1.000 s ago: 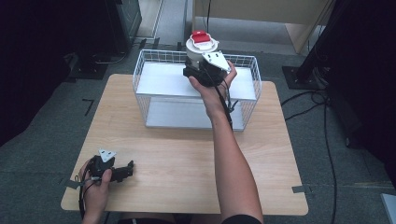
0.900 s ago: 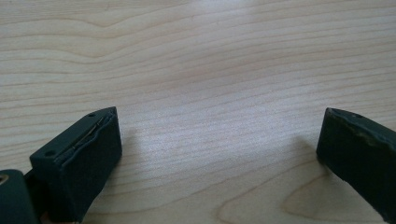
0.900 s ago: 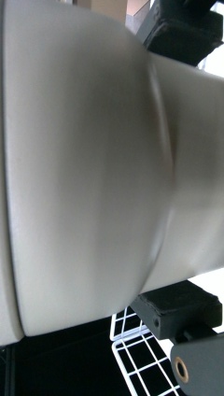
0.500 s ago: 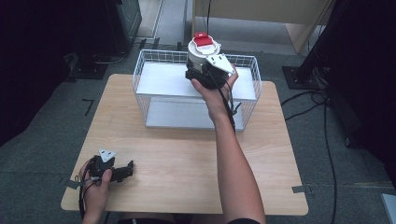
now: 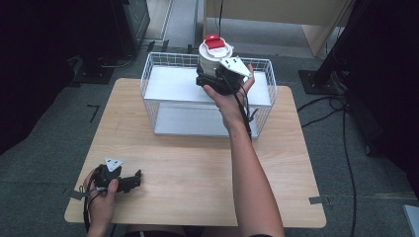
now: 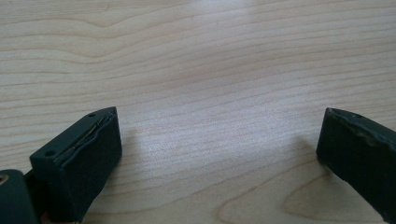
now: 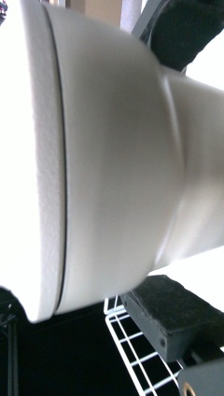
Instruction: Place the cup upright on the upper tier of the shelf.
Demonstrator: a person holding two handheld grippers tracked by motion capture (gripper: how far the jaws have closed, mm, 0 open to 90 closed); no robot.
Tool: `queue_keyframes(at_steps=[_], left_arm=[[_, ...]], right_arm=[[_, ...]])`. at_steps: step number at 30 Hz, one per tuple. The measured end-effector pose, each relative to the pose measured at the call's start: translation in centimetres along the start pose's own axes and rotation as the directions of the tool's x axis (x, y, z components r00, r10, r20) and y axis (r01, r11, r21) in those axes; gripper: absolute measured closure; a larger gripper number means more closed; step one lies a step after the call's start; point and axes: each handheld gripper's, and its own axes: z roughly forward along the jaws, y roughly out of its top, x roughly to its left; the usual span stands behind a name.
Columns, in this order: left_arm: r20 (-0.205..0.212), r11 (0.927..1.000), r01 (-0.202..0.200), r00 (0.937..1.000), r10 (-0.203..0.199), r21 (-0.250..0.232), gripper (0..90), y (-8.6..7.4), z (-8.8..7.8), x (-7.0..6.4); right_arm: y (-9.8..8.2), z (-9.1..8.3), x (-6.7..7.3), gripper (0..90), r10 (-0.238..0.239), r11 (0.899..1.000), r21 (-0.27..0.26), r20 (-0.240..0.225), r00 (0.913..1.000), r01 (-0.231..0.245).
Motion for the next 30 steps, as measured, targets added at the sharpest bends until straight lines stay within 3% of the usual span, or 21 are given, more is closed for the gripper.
queue_keyframes(at_steps=[12,21,30], left_arm=[[0.000,1.0000,-0.001,1.0000,0.001,0.000,0.4,0.0,0.0,0.0],[0.000,1.0000,0.000,1.0000,0.000,0.001,0.4,0.0,0.0,0.0],[0.000,1.0000,-0.001,1.0000,0.001,0.000,0.4,0.0,0.0,0.0]], right_arm=[[-1.2,-2.6,-0.8,1.1,-0.016,1.000,-0.022,-0.007,0.9998,0.016],[-2.6,-5.0,-1.6,1.1,-0.035,0.999,-0.016,0.012,0.9993,0.036],[-3.4,-7.5,-1.9,1.1,-0.046,0.999,-0.026,-0.004,0.9989,0.046]])
